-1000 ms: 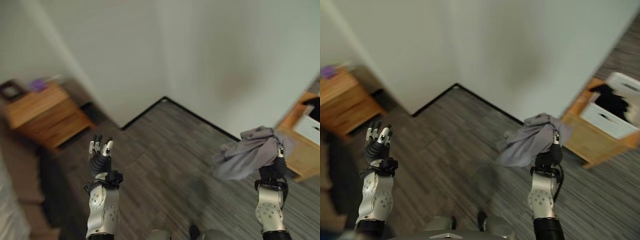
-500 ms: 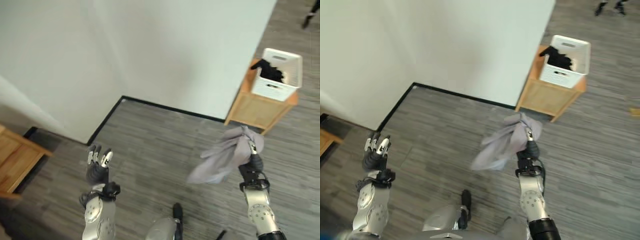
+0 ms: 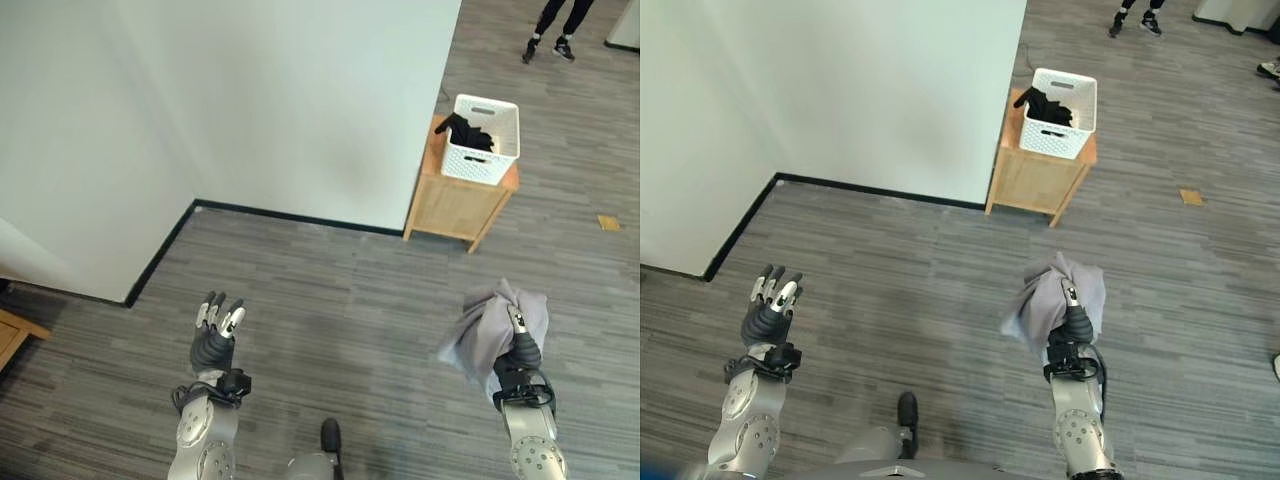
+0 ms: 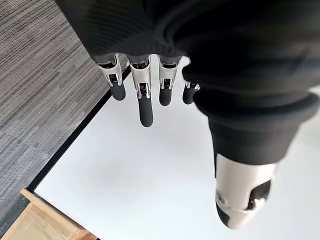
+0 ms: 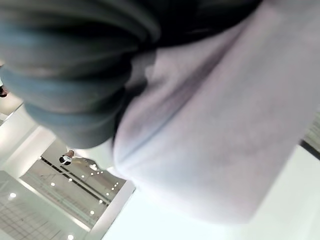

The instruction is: Pick up bed clothes into laundry basket.

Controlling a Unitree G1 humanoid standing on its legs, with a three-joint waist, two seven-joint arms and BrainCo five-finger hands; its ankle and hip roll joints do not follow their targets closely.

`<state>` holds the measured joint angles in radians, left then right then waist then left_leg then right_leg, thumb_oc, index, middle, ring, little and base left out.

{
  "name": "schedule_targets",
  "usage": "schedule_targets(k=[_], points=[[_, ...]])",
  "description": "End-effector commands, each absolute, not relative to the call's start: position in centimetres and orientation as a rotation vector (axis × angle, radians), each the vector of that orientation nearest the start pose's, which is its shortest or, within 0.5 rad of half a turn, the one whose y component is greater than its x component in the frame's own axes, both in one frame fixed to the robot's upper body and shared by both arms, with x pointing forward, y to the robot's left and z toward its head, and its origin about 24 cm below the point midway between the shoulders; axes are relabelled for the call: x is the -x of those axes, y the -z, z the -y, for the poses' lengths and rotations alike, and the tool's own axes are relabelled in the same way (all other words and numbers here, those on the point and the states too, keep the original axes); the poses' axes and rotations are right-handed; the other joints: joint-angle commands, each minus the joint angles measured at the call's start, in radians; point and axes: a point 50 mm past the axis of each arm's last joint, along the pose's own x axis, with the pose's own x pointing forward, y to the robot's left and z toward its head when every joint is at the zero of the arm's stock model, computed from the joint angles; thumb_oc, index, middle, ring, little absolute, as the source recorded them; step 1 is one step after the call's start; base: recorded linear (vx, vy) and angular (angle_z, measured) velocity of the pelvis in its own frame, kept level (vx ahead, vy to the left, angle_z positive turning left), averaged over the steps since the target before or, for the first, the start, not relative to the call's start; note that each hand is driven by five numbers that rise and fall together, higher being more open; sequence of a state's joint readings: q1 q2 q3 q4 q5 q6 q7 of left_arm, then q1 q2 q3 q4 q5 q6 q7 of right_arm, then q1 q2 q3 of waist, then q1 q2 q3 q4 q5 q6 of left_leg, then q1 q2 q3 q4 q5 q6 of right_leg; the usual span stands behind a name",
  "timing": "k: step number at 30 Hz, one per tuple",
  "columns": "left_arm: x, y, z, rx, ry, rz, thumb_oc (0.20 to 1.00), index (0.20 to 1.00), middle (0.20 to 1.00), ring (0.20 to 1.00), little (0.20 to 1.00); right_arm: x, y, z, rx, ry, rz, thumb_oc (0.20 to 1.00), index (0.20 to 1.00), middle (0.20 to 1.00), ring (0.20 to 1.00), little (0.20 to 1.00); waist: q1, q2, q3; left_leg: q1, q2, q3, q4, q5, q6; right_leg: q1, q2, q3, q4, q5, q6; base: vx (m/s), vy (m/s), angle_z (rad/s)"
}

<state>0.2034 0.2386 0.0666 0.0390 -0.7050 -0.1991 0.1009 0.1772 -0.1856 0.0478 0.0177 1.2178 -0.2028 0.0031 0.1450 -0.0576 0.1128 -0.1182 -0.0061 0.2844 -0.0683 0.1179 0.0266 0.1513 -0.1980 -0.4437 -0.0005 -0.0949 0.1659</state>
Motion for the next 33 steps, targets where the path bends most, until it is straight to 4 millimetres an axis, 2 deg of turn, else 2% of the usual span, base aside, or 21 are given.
schedule_targets(k=[1, 7, 10, 11, 12, 15, 16, 18, 20, 22, 23, 25, 26, 27, 28, 30, 31, 32, 33], points=[[-21.3, -4.1, -24.4, 0.430, -0.281, 0.123, 1.000, 1.000, 1.000, 1.000, 1.000, -23.0, -4.7, 20.0, -1.002, 0.101, 0.180, 0.200, 0.200, 0.200, 0.200, 0.200, 0.009, 0.001, 0.000, 0.107, 0.036, -0.026, 0.030, -0.131, -0.055, -0.063, 0.005, 0.062, -0.044, 0.068, -0.033, 0.02, -0.013, 0.07], [-21.0, -4.0, -24.6, 0.425, -0.287, 0.118, 1.000, 1.000, 1.000, 1.000, 1.000, -23.1, -5.1, 20.5, -0.949, 0.131, 0.205, 0.200, 0.200, 0.200, 0.200, 0.200, 0.015, 0.007, -0.015, 0.117, 0.034, -0.037, 0.027, -0.134, -0.055, -0.051, 0.004, 0.058, -0.040, 0.065, -0.032, 0.01, 0.001, 0.16], [-20.9, -4.3, -25.0, 0.415, -0.294, 0.124, 1.000, 1.000, 1.000, 1.000, 1.000, -23.2, -6.2, 21.4, -0.888, 0.172, 0.266, 0.200, 0.200, 0.200, 0.200, 0.200, 0.023, 0.008, -0.018, 0.120, 0.041, -0.059, 0.054, -0.143, -0.051, -0.052, -0.001, 0.068, 0.015, 0.043, -0.038, -0.01, -0.007, -0.03], [-22.7, -5.8, -23.8, 0.369, -0.164, 0.159, 1.000, 1.000, 1.000, 1.000, 1.000, -25.0, -6.9, 21.1, -0.767, 0.112, 0.242, 0.200, 0.200, 0.200, 0.200, 0.200, 0.018, 0.015, 0.035, 0.025, 0.094, -0.012, 0.097, -0.104, -0.072, -0.096, 0.020, 0.086, 0.053, -0.026, -0.068, -0.09, -0.065, -0.02], [-22.9, -5.8, -23.6, 0.383, -0.160, 0.160, 1.000, 1.000, 1.000, 1.000, 1.000, -24.9, -7.1, 21.3, -0.755, 0.113, 0.252, 0.200, 0.200, 0.200, 0.200, 0.200, 0.016, 0.014, 0.037, 0.020, 0.107, -0.009, 0.092, -0.082, -0.082, -0.088, 0.027, 0.074, 0.046, -0.022, -0.074, -0.11, -0.078, -0.02], [-23.0, -5.7, -22.9, 0.377, -0.131, 0.155, 1.000, 1.000, 1.000, 1.000, 1.000, -24.1, -6.5, 22.1, -0.753, 0.146, 0.242, 0.200, 0.200, 0.200, 0.200, 0.200, -0.009, 0.015, 0.038, 0.022, 0.125, -0.030, 0.101, -0.064, -0.091, -0.044, 0.040, 0.038, 0.031, -0.024, -0.091, -0.12, -0.111, 0.17], [-23.0, -5.6, -22.9, 0.376, -0.135, 0.151, 1.000, 1.000, 1.000, 1.000, 1.000, -23.9, -6.3, 22.3, -0.747, 0.155, 0.235, 0.200, 0.200, 0.200, 0.200, 0.200, -0.012, 0.010, 0.031, 0.034, 0.123, -0.042, 0.101, -0.083, -0.101, -0.030, 0.039, 0.040, 0.028, -0.037, -0.086, 0.03, -0.050, 0.19], [-22.8, -5.5, -23.1, 0.378, -0.145, 0.148, 1.000, 1.000, 1.000, 1.000, 1.000, -23.7, -6.2, 22.7, -0.733, 0.164, 0.235, 0.200, 0.200, 0.200, 0.200, 0.200, -0.018, 0.009, 0.019, 0.040, 0.123, -0.043, 0.109, -0.092, -0.103, -0.012, 0.036, 0.027, 0.008, -0.028, -0.081, 0.08, 0.002, 0.11], [-22.6, -5.3, -23.6, 0.365, -0.174, 0.143, 1.000, 1.000, 1.000, 1.000, 1.000, -23.8, -6.7, 22.9, -0.729, 0.177, 0.270, 0.200, 0.200, 0.200, 0.200, 0.200, -0.021, 0.016, -0.001, 0.040, 0.117, -0.032, 0.119, -0.096, -0.087, -0.004, 0.016, 0.011, 0.003, -0.007, -0.075, 0.06, 0.095, 0.03], [-22.6, -5.3, -24.0, 0.358, -0.196, 0.141, 1.000, 1.000, 1.000, 1.000, 1.000, -24.1, -7.0, 22.7, -0.737, 0.185, 0.287, 0.200, 0.200, 0.200, 0.200, 0.200, -0.023, 0.018, -0.009, 0.060, 0.102, -0.041, 0.131, -0.143, -0.079, -0.003, -0.009, 0.028, 0.041, -0.030, -0.061, 0.14, 0.114, -0.08], [-22.6, -5.3, -24.2, 0.346, -0.206, 0.143, 1.000, 1.000, 1.000, 1.000, 1.000, -24.2, -7.1, 22.7, -0.731, 0.185, 0.291, 0.200, 0.200, 0.200, 0.200, 0.200, -0.023, 0.021, -0.007, 0.064, 0.095, -0.038, 0.140, -0.156, -0.069, -0.015, -0.027, 0.030, 0.093, -0.035, -0.059, 0.16, 0.164, -0.13], [-22.8, -5.5, -24.5, 0.322, -0.208, 0.147, 1.000, 1.000, 1.000, 1.000, 1.000, -24.3, -7.2, 22.4, -0.725, 0.175, 0.292, 0.200, 0.200, 0.200, 0.200, 0.200, -0.028, 0.029, 0.005, 0.089, 0.072, -0.029, 0.150, -0.193, -0.031, -0.082, -0.091, 0.046, 0.290, -0.020, -0.041, 0.09, 0.200, -0.12], [-22.8, -5.5, -24.5, 0.322, -0.208, 0.147, 1.000, 1.000, 1.000, 1.000, 1.000, -24.3, -7.2, 22.4, -0.725, 0.175, 0.292, 0.200, 0.200, 0.200, 0.200, 0.200, -0.026, 0.027, 0.005, 0.089, 0.068, -0.026, 0.150, -0.195, -0.028, -0.088, -0.097, 0.051, 0.300, -0.024, -0.037, 0.07, 0.176, 0.00], [-22.9, -5.6, -24.4, 0.318, -0.204, 0.150, 1.000, 1.000, 1.000, 1.000, 1.000, -24.4, -7.2, 22.2, -0.724, 0.169, 0.287, 0.200, 0.200, 0.200, 0.200, 0.200, -0.033, 0.029, 0.015, 0.107, 0.054, -0.021, 0.149, -0.209, -0.010, -0.139, -0.124, 0.072, 0.403, 0.024, -0.017, 0.01, 0.182, 0.06], [-23.0, -5.7, -24.3, 0.314, -0.198, 0.151, 1.000, 1.000, 1.000, 1.000, 1.000, -24.5, -7.2, 22.0, -0.728, 0.161, 0.282, 0.200, 0.200, 0.200, 0.200, 0.200, -0.044, 0.037, 0.031, 0.116, 0.048, 0.002, 0.152, -0.207, 0.015, -0.178, -0.148, 0.074, 0.493, 0.088, -0.013, 0.07, 0.234, 0.09], [-23.1, -5.9, -24.1, 0.312, -0.175, 0.155, 1.000, 1.000, 1.000, 1.000, 1.000, -24.6, -7.1, 21.5, -0.734, 0.136, 0.270, 0.200, 0.200, 0.200, 0.200, 0.200, -0.072, 0.060, 0.069, 0.156, 0.050, -0.006, 0.157, -0.228, 0.031, -0.282, -0.147, 0.138, 0.654, 0.124, -0.003, 0.12, 0.170, 0.03], [-23.1, -6.0, -24.2, 0.307, -0.173, 0.157, 1.000, 1.000, 1.000, 1.000, 1.000, -24.6, -7.0, 21.4, -0.737, 0.131, 0.265, 0.200, 0.200, 0.200, 0.200, 0.200, -0.081, 0.064, 0.079, 0.178, 0.049, 0.001, 0.149, -0.234, 0.033, -0.330, -0.165, 0.147, 0.677, 0.134, -0.001, 0.35, 0.047, -0.04], [-23.1, -6.0, -24.4, 0.303, -0.173, 0.158, 1.000, 1.000, 1.000, 1.000, 1.000, -24.6, -6.8, 21.0, -0.748, 0.115, 0.242, 0.200, 0.200, 0.200, 0.200, 0.200, -0.092, 0.064, 0.084, 0.223, 0.048, 0.009, 0.130, -0.269, 0.014, -0.360, -0.222, 0.135, 0.574, 0.124, 0.013, 0.31, -0.001, -0.06], [-23.1, -6.0, -24.4, 0.303, -0.173, 0.158, 1.000, 1.000, 1.000, 1.000, 1.000, -24.6, -6.8, 21.0, -0.748, 0.115, 0.242, 0.200, 0.200, 0.200, 0.200, 0.200, -0.092, 0.065, 0.086, 0.226, 0.048, 0.008, 0.129, -0.269, 0.013, -0.356, -0.221, 0.134, 0.574, 0.123, 0.014, 0.35, -0.092, -0.05]])
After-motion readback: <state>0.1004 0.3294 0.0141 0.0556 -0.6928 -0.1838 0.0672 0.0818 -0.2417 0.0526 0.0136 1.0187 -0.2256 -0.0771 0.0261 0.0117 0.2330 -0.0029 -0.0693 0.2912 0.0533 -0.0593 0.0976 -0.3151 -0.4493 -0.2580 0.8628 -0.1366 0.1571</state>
